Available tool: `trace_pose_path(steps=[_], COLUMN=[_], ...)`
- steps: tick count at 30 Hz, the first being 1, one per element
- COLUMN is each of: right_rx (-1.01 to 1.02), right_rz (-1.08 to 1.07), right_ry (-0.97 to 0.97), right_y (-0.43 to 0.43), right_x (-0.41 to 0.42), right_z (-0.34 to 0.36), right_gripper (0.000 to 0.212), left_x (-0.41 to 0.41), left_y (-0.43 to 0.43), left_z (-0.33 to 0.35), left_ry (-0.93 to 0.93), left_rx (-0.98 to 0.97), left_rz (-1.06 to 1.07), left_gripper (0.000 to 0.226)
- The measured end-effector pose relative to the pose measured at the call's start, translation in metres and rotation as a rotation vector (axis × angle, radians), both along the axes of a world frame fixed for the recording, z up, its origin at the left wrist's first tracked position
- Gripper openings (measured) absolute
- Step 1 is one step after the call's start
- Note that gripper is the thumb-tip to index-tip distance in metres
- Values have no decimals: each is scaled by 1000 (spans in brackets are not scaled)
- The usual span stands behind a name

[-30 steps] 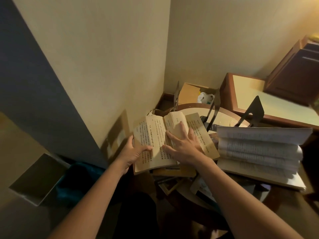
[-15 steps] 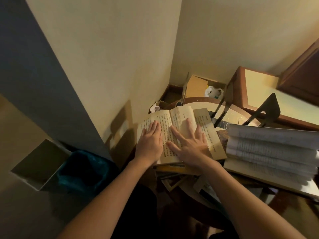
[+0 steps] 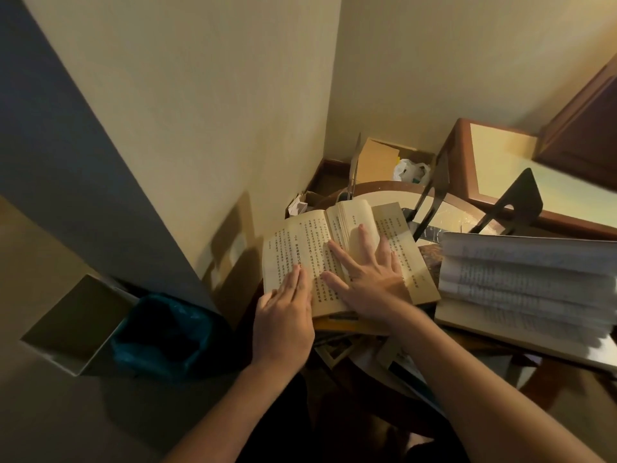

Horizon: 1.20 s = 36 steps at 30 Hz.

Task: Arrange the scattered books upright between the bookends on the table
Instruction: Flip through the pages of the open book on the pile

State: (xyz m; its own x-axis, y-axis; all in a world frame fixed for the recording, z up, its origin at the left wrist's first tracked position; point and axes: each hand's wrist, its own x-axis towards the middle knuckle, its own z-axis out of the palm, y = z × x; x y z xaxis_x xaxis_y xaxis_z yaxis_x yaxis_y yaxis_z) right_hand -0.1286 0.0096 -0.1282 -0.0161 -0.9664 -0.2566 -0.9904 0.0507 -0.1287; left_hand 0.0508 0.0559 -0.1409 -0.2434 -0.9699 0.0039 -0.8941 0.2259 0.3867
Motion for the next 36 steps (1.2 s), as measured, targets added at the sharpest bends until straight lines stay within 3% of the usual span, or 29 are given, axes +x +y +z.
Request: trace_pose_path(steps=[6, 12, 23, 32, 36], right_rx=[-16, -20, -60, -53, -58], right_rz=[10, 13, 11, 21, 24], right_ry=[3, 3, 16, 22, 20], right_y=[0, 0, 4, 4, 4], right_x=[0, -1, 1, 1, 0], right_z=[0, 0, 3, 3, 4], right_gripper=[67, 67, 68, 67, 68], left_x=[-13, -21, -13, -26, -25], left_y=[-55, -97, 20, -78, -97], left_z=[9, 8, 0, 7, -2], left_ry=[-86, -35, -106, -153, -83], left_rx=[42, 59, 14, 78, 60], left_rz=[70, 73, 79, 91, 74], left_gripper=[54, 54, 63, 59, 58])
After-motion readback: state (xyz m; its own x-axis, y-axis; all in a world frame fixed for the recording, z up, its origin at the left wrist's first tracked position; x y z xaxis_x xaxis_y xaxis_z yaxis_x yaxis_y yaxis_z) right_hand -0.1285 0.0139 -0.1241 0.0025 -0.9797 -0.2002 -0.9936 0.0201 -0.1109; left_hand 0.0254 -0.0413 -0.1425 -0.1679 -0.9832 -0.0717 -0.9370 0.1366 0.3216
